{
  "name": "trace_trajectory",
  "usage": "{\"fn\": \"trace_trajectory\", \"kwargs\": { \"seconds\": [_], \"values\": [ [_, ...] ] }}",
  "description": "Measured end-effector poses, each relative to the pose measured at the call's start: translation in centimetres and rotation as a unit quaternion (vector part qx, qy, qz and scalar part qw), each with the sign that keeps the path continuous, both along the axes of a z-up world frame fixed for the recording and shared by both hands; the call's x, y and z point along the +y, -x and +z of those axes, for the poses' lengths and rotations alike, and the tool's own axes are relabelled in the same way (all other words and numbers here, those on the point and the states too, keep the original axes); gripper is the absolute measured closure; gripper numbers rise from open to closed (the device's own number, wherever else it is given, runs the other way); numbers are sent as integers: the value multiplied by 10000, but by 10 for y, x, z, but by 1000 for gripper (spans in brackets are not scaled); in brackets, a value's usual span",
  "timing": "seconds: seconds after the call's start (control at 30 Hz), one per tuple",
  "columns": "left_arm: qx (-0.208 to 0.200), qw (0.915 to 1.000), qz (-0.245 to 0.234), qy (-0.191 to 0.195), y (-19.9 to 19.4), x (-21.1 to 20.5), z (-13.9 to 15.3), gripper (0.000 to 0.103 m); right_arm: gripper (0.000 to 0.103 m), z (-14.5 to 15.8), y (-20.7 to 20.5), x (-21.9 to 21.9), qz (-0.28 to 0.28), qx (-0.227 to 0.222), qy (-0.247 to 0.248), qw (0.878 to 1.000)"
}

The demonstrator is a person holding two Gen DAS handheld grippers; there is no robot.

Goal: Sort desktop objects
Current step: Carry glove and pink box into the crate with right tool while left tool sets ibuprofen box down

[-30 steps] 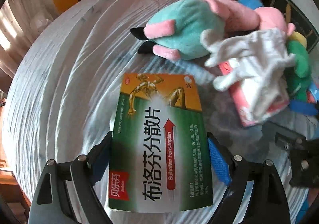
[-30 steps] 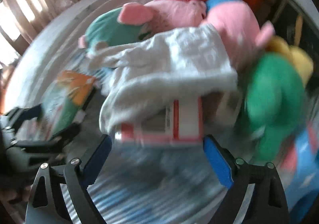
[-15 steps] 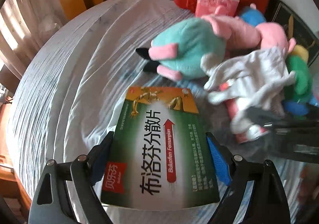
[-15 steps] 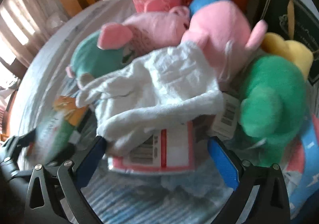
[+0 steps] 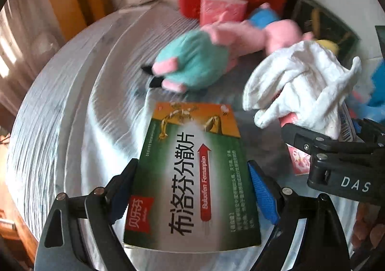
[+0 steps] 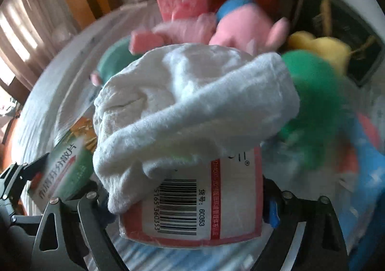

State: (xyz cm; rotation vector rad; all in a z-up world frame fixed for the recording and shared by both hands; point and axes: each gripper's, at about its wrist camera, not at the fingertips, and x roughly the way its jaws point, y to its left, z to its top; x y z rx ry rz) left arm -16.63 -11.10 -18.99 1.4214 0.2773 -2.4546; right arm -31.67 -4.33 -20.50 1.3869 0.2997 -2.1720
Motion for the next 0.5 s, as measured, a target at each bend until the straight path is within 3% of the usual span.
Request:
{"fn": "trace_trajectory", "kwargs": {
  "seconds": [0.03,0.17,0.23,0.33,0.5],
  "values": [
    [91,9999,-88,-36,17,-11,2,16,11,13,-8,9,-84,98,56,9999],
    [616,9975,-341,53,-7,8,50,16,11,65,-40,49,-521,502,259,9970],
    [929,9942,-526,161,-20,19,74,30,11,89,-53,62,-707,707,318,9945],
    [1145,9901,-739,333,-19,17,96,40,11,125,-72,96,-933,981,408,9900],
    [1305,9870,-794,508,-28,38,123,40,11,159,-102,134,-1217,1246,474,9836]
  ]
}}
